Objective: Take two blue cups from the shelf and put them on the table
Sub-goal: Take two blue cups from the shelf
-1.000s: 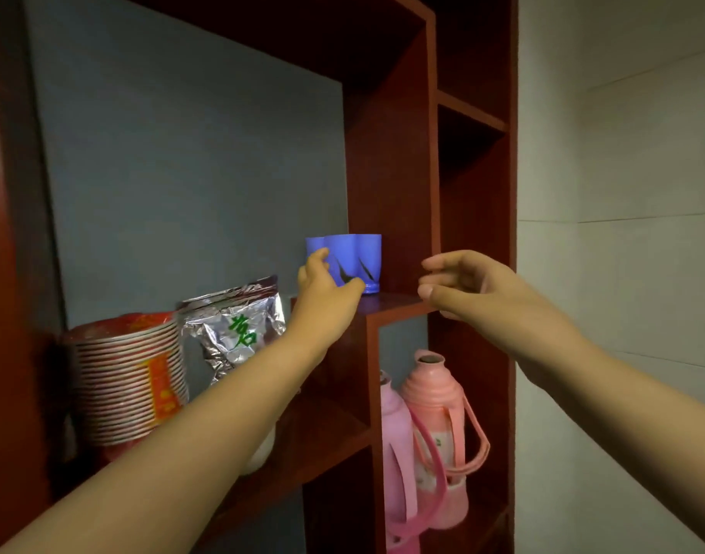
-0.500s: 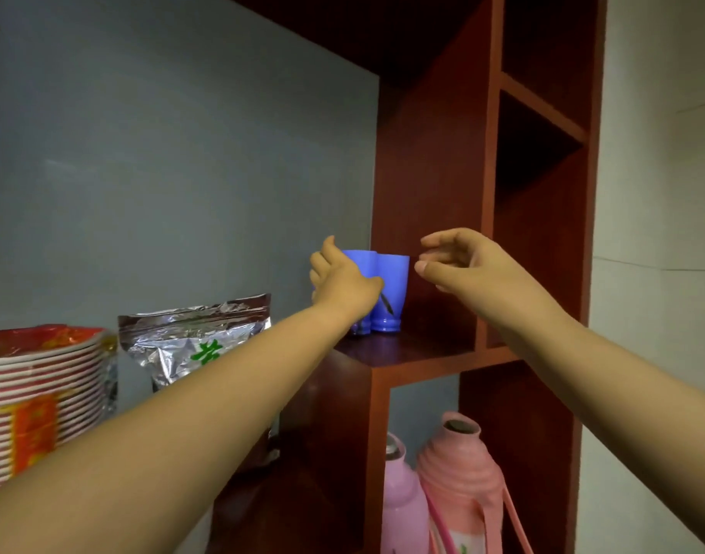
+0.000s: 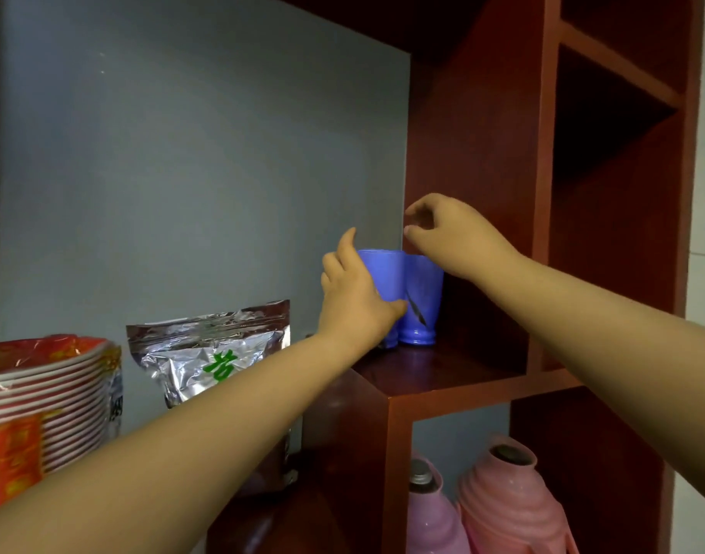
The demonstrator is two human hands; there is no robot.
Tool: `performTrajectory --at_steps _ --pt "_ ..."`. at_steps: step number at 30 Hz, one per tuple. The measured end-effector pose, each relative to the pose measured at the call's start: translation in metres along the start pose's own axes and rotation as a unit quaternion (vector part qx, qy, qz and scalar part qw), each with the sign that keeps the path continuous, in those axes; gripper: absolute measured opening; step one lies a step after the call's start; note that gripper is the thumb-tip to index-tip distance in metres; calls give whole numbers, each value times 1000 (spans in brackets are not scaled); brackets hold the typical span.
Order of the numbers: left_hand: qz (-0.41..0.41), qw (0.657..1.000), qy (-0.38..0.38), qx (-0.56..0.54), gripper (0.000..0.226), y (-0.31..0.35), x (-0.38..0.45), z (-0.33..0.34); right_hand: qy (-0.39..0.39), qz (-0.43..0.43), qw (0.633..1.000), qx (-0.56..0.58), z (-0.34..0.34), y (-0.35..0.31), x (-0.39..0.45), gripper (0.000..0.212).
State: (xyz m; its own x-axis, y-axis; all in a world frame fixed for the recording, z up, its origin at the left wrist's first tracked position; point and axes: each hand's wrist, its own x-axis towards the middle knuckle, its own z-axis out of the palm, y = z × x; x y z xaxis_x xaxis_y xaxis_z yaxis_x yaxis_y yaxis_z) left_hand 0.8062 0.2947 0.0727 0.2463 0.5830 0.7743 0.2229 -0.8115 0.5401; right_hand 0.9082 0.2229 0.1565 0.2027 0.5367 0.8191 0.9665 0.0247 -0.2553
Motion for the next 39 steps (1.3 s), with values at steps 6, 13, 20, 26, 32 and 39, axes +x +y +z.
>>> performTrajectory --at_steps 6,13,20,26,32,39 --pt "-6 998 50 -42 106 8 -18 -25 -82 -23 986 -144 14 -3 24 33" --pt "-15 996 69 -47 98 8 -39 -61 -210 10 949 -233 32 -9 31 41" --pt "-21 994 79 -67 90 1 -47 -82 -212 67 936 -274 40 -12 34 45" --pt "-25 995 77 -51 92 -7 -46 -88 -142 105 949 -262 48 -9 39 42" --pt "-21 997 63 -39 94 -10 -46 -88 -50 93 973 -208 46 0 45 30" --pt "-12 996 65 -59 82 -9 -42 -84 151 -32 982 -109 14 -4 46 33"
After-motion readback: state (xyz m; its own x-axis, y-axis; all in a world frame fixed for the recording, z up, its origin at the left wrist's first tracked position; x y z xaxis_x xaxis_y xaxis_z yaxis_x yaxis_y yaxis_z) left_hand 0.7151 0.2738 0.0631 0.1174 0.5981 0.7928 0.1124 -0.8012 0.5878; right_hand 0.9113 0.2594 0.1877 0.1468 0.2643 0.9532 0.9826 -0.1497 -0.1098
